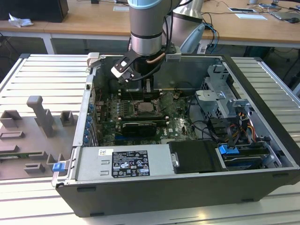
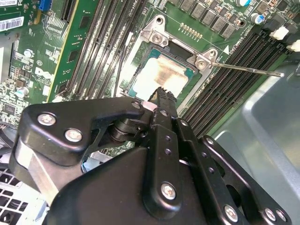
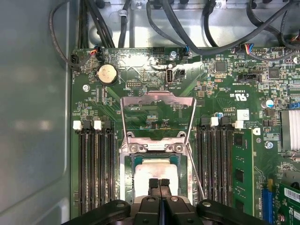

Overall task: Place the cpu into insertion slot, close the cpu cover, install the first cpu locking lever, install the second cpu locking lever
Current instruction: 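Close the cpu cover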

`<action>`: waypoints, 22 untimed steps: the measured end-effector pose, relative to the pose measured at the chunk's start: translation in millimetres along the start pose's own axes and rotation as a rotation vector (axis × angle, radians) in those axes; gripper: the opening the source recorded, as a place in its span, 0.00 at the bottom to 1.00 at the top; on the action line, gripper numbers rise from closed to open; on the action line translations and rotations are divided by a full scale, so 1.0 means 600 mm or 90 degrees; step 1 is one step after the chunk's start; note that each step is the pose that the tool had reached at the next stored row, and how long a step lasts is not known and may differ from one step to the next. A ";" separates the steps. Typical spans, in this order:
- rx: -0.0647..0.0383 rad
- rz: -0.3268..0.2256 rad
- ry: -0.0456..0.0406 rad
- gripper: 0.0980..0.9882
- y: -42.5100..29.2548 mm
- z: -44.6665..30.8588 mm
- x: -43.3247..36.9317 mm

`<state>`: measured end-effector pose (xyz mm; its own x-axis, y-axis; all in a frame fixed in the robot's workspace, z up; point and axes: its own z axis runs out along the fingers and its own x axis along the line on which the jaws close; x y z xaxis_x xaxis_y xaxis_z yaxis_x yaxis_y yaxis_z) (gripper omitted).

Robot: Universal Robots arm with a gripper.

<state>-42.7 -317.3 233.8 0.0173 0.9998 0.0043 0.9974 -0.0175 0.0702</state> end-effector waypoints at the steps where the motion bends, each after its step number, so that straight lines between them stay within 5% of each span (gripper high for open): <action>1: 0.000 0.000 -0.0001 0.01 0.000 0.000 0.000; 22: 0.000 0.000 0.0001 0.01 0.001 -0.011 0.000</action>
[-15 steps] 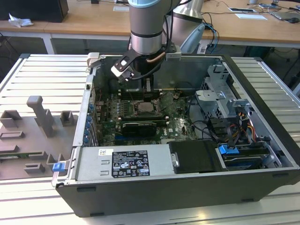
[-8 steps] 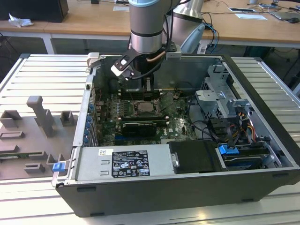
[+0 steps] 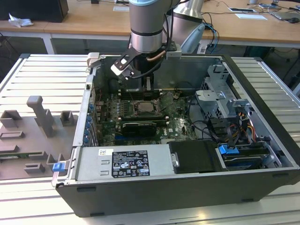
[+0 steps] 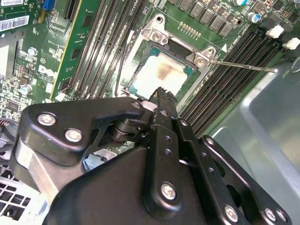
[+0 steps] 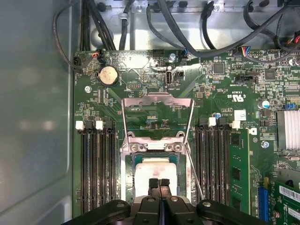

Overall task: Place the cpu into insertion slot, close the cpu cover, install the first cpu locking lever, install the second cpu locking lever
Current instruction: 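Close the cpu cover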

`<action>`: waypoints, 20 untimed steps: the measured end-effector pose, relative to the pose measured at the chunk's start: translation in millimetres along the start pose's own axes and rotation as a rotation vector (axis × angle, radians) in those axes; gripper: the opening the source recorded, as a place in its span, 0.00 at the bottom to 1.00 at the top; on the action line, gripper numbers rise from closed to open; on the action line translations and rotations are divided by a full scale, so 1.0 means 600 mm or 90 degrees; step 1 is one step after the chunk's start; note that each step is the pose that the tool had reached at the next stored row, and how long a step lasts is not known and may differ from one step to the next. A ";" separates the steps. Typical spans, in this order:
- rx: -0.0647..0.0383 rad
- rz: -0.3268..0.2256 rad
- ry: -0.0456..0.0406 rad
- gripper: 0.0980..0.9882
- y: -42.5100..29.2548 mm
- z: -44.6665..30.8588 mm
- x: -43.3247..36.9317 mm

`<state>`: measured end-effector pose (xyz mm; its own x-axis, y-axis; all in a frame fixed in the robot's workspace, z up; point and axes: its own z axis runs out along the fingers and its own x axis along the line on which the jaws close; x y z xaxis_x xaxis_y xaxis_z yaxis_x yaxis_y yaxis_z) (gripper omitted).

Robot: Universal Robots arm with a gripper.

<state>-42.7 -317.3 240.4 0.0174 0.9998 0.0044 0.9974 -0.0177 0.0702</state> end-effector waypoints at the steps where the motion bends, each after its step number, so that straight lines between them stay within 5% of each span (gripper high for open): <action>1: 0.000 0.000 -0.0001 0.01 0.000 0.000 0.000; 20: 0.000 0.000 -0.0001 0.01 0.000 -0.007 0.000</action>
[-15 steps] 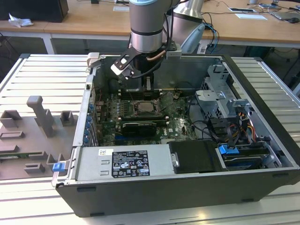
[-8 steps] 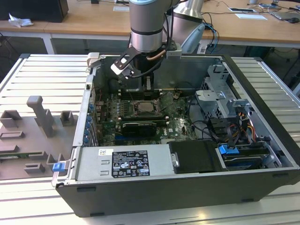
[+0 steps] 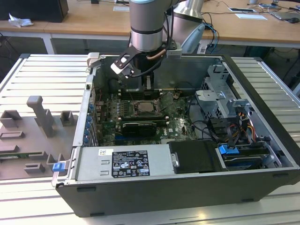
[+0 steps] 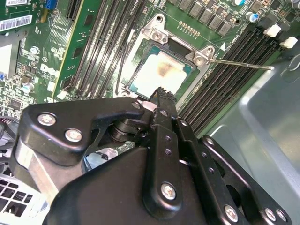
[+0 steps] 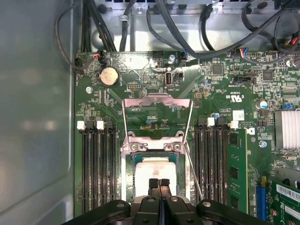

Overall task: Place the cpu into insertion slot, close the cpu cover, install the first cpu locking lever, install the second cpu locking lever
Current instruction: 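Close the cpu cover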

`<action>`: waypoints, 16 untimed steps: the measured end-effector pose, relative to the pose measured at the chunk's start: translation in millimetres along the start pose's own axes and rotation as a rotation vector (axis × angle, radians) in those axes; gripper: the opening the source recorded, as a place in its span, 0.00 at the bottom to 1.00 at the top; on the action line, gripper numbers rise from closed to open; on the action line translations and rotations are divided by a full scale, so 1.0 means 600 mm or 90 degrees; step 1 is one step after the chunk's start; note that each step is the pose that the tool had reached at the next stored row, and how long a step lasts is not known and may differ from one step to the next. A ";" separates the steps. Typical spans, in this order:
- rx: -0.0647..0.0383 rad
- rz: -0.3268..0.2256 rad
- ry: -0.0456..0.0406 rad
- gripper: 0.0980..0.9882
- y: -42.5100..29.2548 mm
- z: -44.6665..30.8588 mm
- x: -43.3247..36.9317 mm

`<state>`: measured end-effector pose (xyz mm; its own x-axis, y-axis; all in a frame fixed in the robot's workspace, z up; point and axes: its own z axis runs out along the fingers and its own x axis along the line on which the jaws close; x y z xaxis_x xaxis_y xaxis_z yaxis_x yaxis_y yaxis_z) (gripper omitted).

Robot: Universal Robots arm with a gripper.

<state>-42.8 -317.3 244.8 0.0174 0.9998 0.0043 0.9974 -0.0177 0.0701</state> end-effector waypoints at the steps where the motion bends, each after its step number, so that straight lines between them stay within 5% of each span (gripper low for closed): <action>1: 0.000 0.000 0.0000 0.01 0.000 -0.001 0.000; 16: 0.000 0.000 0.0000 0.01 0.001 -0.020 0.000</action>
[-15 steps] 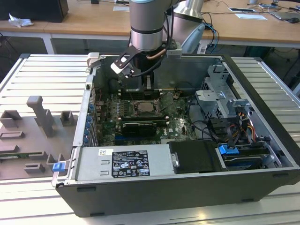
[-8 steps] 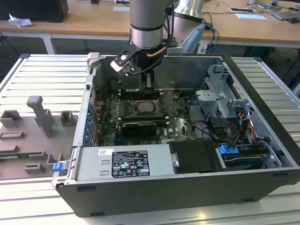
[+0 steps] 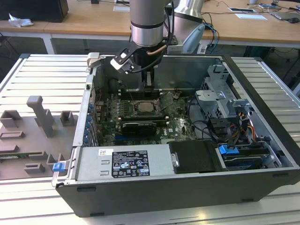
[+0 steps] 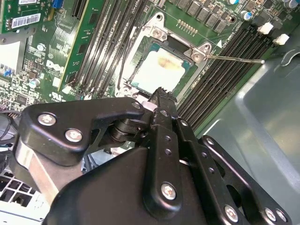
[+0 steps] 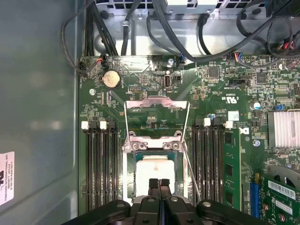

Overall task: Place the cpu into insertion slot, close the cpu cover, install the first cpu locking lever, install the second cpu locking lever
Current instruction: 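Close the cpu cover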

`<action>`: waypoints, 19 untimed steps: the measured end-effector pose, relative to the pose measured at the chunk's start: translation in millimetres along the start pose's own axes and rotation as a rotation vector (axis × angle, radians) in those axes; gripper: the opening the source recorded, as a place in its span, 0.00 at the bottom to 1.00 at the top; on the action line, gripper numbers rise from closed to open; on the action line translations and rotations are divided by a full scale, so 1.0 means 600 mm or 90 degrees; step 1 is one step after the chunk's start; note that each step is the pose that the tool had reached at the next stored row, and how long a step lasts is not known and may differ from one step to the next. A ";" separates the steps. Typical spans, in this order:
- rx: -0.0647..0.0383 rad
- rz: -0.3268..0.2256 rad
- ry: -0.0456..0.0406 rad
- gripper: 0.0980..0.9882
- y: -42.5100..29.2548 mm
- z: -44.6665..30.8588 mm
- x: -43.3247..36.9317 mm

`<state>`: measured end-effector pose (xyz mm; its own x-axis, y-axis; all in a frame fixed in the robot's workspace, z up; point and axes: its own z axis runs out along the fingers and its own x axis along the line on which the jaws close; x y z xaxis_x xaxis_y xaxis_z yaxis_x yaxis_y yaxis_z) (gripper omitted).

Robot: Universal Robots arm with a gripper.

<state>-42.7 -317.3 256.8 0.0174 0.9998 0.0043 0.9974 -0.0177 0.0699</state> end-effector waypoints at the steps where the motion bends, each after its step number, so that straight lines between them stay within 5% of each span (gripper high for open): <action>1: 0.000 0.000 0.0000 0.01 0.000 -0.001 0.000; 19: 0.000 0.000 -0.0018 0.01 0.001 -0.016 0.000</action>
<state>-42.7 -317.3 266.6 0.0175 0.9998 0.0014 0.9974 -0.0176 0.0698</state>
